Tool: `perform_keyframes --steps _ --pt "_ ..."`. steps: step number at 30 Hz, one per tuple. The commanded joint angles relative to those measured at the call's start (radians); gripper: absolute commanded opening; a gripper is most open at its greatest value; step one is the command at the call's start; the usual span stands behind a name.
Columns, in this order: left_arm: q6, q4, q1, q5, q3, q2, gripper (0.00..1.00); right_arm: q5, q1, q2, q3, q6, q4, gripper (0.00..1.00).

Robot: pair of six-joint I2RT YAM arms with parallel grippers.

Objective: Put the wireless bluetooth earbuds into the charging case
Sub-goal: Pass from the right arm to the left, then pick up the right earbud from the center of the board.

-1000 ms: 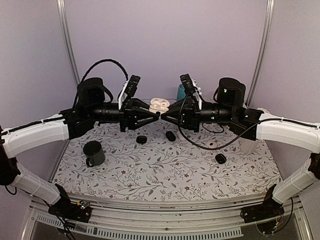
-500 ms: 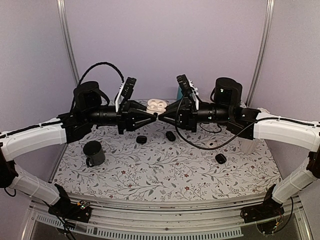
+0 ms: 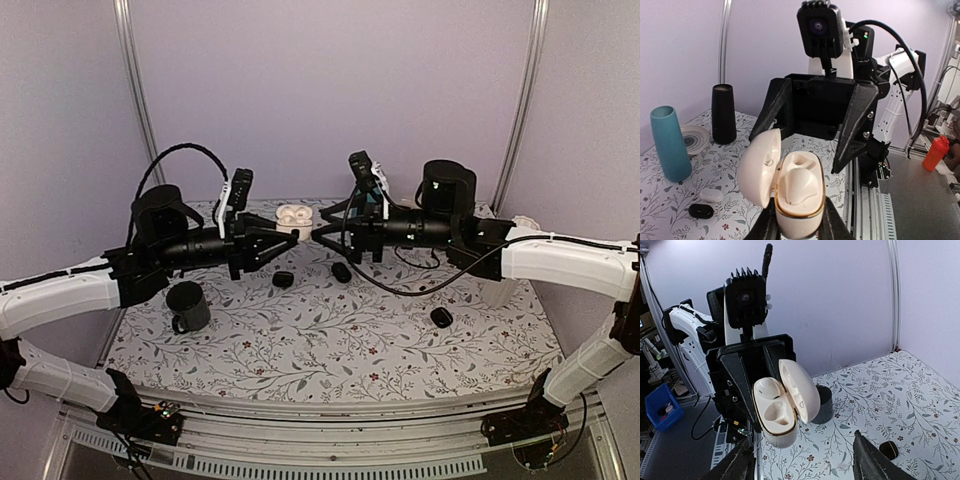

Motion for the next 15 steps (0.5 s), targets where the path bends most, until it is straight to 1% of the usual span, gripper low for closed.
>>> perform_keyframes --steps 1,4,8,15 --pt "-0.008 0.005 0.025 -0.188 -0.036 -0.072 0.00 0.108 -0.001 -0.009 -0.041 0.000 0.019 0.69" --pt "-0.007 -0.024 0.043 -0.298 -0.049 -0.119 0.00 0.155 0.003 0.003 -0.076 0.000 0.034 0.70" --pt "-0.006 -0.063 0.065 -0.403 -0.055 -0.156 0.00 0.214 0.039 0.045 -0.091 -0.011 0.044 0.68" --pt "-0.019 -0.115 0.108 -0.466 -0.042 -0.180 0.00 0.257 0.099 0.191 -0.066 -0.039 0.048 0.62"
